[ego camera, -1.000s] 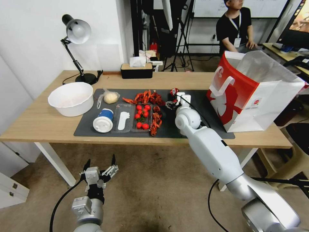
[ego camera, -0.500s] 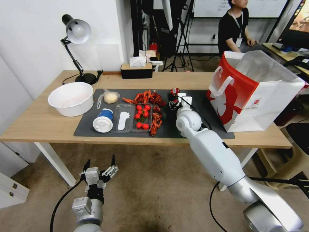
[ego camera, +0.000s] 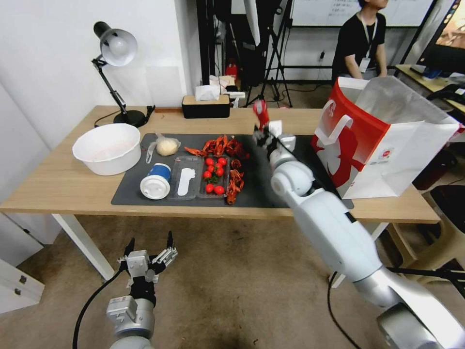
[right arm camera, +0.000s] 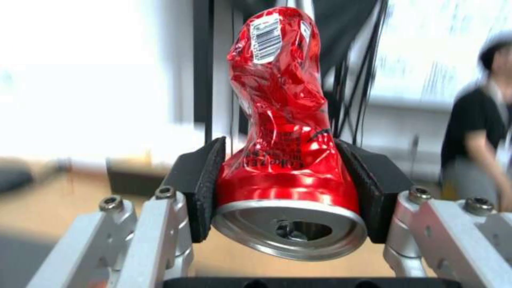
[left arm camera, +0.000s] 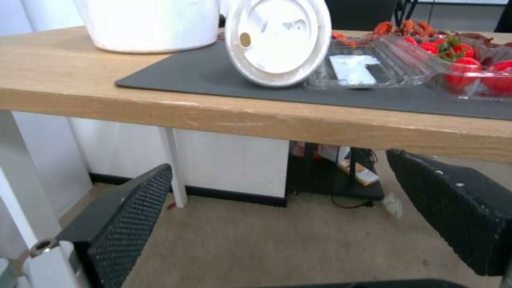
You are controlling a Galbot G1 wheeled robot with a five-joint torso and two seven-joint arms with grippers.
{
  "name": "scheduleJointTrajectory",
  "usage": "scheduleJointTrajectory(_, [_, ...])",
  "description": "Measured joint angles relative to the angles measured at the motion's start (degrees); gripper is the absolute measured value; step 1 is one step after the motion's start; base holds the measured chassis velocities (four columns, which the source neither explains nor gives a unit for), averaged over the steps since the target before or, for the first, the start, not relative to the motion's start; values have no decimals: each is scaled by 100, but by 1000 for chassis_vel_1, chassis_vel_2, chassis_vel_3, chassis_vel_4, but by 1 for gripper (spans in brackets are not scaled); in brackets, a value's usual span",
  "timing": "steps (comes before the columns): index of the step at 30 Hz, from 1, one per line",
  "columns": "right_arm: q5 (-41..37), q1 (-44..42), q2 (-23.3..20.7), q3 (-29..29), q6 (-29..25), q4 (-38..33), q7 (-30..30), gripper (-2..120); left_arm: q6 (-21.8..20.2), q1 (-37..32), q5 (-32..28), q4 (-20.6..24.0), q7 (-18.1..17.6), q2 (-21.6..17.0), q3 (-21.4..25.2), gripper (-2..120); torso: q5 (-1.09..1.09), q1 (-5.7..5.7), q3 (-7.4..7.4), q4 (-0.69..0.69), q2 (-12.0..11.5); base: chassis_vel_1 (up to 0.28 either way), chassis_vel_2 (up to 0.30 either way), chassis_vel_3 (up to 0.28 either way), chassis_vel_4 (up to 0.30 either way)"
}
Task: Pick up the trash from the table and place it into the takeout bag.
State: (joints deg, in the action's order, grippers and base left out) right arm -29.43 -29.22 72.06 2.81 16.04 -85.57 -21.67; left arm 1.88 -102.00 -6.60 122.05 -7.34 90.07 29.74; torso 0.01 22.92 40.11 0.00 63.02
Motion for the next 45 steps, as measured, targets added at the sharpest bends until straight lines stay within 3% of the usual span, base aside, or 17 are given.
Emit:
scheduleJointTrajectory(4, [206,95,-246,-191,-195,-658,201,49,-1,-13,-4,31,-1,-1,27,100,0,0,0,0,0,0,0,0,0])
scheduleJointTrajectory(6, [305,164,-604,-581,290,-1554,-438,49,-2,-18,-7,45,-2,-1,43,100,0,0,0,0,0,0,0,0,0])
scheduleJointTrajectory(7, [305,164,-604,-581,290,-1554,-438,49,-2,-18,-7,45,-2,-1,43,100,0,0,0,0,0,0,0,0,0])
scheduleJointTrajectory(9, [6,1,-927,-1033,899,-2131,-1033,49,-12,6,-8,54,-2,0,43,100,2,0,0,-1,0,0,0,0,0])
scheduleJointTrajectory(14, [-795,-244,-1415,-1529,1432,-2536,-1570,49,-16,14,-8,8,-2,-5,41,100,0,0,-1,-1,0,0,0,0,0])
scheduleJointTrajectory(18, [-1120,-524,-1752,-1837,1541,-2633,-1662,49,-19,30,-7,-31,-1,-6,32,100,0,0,-1,0,1,0,0,0,0])
scheduleJointTrajectory(26, [-1107,-742,-1897,-1965,1510,-2616,-1559,54,-20,28,-2,-58,3,-8,26,100,0,0,0,0,0,0,0,0,0])
scheduleJointTrajectory(39, [-1069,-895,-1888,-1935,1428,-2807,-1374,99,-22,-42,18,43,4,3,31,100,-1,-1,0,0,0,0,0,0,0])
scheduleJointTrajectory(45, [-1082,-1025,-1818,-1830,1153,-3021,-1083,100,-21,-48,81,45,15,28,22,100,-1,0,0,0,0,0,0,0,0])
